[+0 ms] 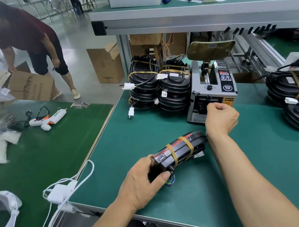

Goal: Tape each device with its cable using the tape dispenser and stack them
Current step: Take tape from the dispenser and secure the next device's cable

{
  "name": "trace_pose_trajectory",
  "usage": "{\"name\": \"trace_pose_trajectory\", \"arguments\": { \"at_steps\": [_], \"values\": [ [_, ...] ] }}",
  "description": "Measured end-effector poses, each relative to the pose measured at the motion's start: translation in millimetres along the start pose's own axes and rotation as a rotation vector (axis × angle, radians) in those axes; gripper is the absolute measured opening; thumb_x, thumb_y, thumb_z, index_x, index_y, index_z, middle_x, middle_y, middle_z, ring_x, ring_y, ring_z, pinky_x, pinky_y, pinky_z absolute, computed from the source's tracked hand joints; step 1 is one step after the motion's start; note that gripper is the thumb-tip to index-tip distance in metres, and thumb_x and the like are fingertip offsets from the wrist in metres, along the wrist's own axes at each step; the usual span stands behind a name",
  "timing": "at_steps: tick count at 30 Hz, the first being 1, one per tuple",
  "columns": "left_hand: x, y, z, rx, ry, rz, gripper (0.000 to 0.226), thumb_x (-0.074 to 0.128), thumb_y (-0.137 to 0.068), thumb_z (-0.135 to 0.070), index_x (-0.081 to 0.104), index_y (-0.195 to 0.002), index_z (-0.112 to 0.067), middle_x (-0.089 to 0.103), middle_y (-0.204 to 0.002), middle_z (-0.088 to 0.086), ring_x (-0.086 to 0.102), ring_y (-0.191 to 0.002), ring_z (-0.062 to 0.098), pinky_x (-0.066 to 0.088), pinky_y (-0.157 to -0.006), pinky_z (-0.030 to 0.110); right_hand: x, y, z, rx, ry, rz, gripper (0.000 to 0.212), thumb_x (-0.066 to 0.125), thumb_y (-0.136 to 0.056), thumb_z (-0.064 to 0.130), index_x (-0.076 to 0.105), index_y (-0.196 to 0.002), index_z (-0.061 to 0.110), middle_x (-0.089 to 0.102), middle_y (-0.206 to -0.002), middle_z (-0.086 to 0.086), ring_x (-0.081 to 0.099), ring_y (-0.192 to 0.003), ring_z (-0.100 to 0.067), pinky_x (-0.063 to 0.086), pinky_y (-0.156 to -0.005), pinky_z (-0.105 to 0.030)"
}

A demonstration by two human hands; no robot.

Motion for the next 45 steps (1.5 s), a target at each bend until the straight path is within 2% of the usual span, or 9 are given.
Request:
{"name": "trace_pose_trajectory", "arguments": {
  "at_steps": [7,10,15,20,26,29,33,38,45],
  "values": [
    [-0.1,-0.3,2.3,0.013,-0.025,-0.008,0.038,0.060,-0.090,-0.070,0.049,-0.125,-0.061,0.069,-0.115,-0.021,0.064,-0.109,0.000,0.054,-0.097,0.030,-0.5,0.7,-1.7,-0.198,0.148,0.025,0.013,0.069,-0.091,0.030,0.079,-0.096,0.022,0.072,-0.086,0.006,0.067,-0.096,-0.026,0.047,-0.099,-0.042],
    [-0.3,0.0,1.8,0.018,-0.030,-0.007,0.035,0.061,-0.090,-0.070,0.050,-0.122,-0.067,0.069,-0.114,-0.022,0.064,-0.108,0.000,0.054,-0.096,0.030,1.7,-2.7,0.6,-0.355,0.293,0.040,0.016,0.068,-0.094,0.038,0.075,-0.096,0.024,0.072,-0.092,0.006,0.064,-0.095,-0.023,0.037,-0.094,-0.040],
    [-0.1,-0.8,1.6,0.009,-0.016,-0.002,0.042,0.061,-0.090,-0.070,0.049,-0.128,-0.056,0.070,-0.116,-0.019,0.065,-0.109,0.002,0.055,-0.097,0.034,5.6,-10.7,1.1,-0.654,0.601,0.031,0.023,0.060,-0.102,0.036,0.076,-0.100,0.019,0.070,-0.100,-0.009,0.056,-0.080,-0.030,0.032,-0.087,-0.044],
    [-0.3,-1.4,0.9,-0.001,-0.014,0.009,0.044,0.061,-0.091,-0.068,0.050,-0.131,-0.054,0.070,-0.120,-0.019,0.065,-0.113,0.004,0.054,-0.099,0.037,5.8,-14.9,4.8,-0.879,0.733,-0.004,0.026,0.059,-0.102,0.028,0.076,-0.091,0.011,0.070,-0.085,-0.014,0.039,-0.065,-0.027,0.025,-0.081,-0.042],
    [-1.1,-0.5,-1.8,-0.017,-0.019,0.015,0.044,0.060,-0.090,-0.068,0.050,-0.131,-0.053,0.070,-0.119,-0.017,0.065,-0.113,0.005,0.054,-0.099,0.037,4.4,-10.6,9.4,-1.056,0.835,-0.014,0.029,0.056,-0.101,0.015,0.066,-0.074,0.008,0.066,-0.071,-0.012,0.038,-0.058,-0.028,0.026,-0.078,-0.043],
    [-1.6,-0.2,-3.2,-0.029,-0.007,0.022,0.045,0.061,-0.090,-0.067,0.057,-0.131,-0.047,0.071,-0.119,-0.016,0.066,-0.113,0.007,0.054,-0.099,0.040,5.2,-9.2,14.4,-1.111,0.916,-0.033,0.028,0.058,-0.094,0.004,0.059,-0.066,0.010,0.060,-0.062,-0.010,0.039,-0.052,-0.029,0.025,-0.075,-0.041],
    [-2.6,0.7,-5.1,-0.048,-0.005,0.028,0.050,0.061,-0.089,-0.066,0.063,-0.131,-0.039,0.071,-0.119,-0.014,0.066,-0.113,0.009,0.054,-0.101,0.041,4.2,-5.3,25.0,-1.242,0.992,-0.072,0.033,0.066,-0.070,-0.010,0.047,-0.056,0.013,0.044,-0.049,-0.005,0.027,-0.046,-0.025,0.023,-0.071,-0.038],
    [-3.5,0.5,-7.0,-0.052,-0.007,0.041,0.056,0.059,-0.089,-0.067,0.065,-0.134,-0.034,0.071,-0.121,-0.013,0.066,-0.115,0.011,0.053,-0.101,0.041,3.6,-4.1,27.5,-1.327,1.033,0.016,0.036,0.057,-0.057,-0.019,0.039,-0.057,0.013,0.033,-0.050,-0.005,0.025,-0.044,-0.022,0.025,-0.071,-0.039],
    [-2.2,0.3,-5.4,-0.049,-0.012,0.028,0.046,0.060,-0.089,-0.067,0.060,-0.128,-0.044,0.071,-0.119,-0.014,0.065,-0.112,0.009,0.053,-0.100,0.040,1.2,3.9,37.2,-1.341,1.140,0.136,0.034,0.049,-0.057,-0.023,0.039,-0.062,0.009,0.048,-0.052,-0.013,0.034,-0.047,-0.022,0.040,-0.078,-0.043]
  ]
}}
Point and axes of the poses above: each hand's wrist, its own y-axis away from the middle knuckle, its own x-axis out of the palm, z = x × y, the point moved 4 cm from there along -y, towards the middle knuckle
